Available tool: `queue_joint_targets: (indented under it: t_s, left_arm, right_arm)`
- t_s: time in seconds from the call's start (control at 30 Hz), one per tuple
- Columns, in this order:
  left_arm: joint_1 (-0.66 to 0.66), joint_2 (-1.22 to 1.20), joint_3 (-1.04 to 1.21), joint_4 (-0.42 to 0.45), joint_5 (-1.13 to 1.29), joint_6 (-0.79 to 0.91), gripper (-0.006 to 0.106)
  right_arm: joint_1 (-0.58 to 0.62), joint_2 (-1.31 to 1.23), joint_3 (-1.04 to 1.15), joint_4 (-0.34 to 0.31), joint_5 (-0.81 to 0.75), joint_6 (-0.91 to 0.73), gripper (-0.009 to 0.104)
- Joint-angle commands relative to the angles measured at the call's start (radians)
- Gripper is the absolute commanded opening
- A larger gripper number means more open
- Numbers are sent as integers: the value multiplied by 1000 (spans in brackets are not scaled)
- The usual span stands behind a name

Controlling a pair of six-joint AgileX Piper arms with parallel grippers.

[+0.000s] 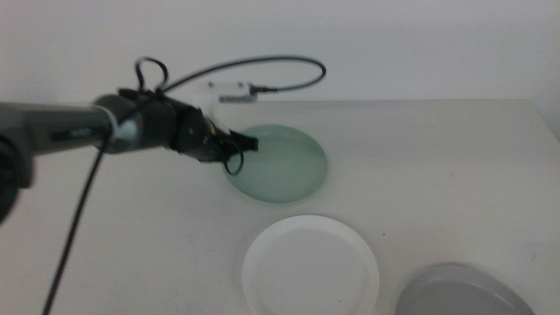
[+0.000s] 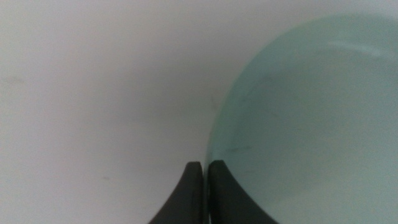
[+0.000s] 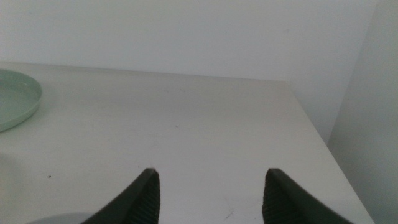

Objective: Stack the three bowls on top of each other.

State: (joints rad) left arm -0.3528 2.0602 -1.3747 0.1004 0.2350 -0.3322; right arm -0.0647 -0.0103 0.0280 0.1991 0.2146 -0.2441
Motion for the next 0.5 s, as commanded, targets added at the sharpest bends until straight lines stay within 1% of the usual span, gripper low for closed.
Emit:
queue_joint_targets:
  t_s: [0.0, 0.17, 0.33, 0.47]
  left_arm:
    - [5, -123, -29, 15, -28, -6, 0]
    - [-5, -266, -10, 19, 19, -6, 0]
    - [-50, -442, 133, 19, -10, -7, 0]
    - [-85, -558, 259, -3, -5, -10, 0]
  right_arm:
    - [-4, -26, -6, -3, -76, -12, 43]
    - [-4, -26, -6, -3, -76, -12, 43]
    - [-4, -26, -6, -3, -76, -12, 43]
    - [-4, -26, -6, -3, -76, -12, 43]
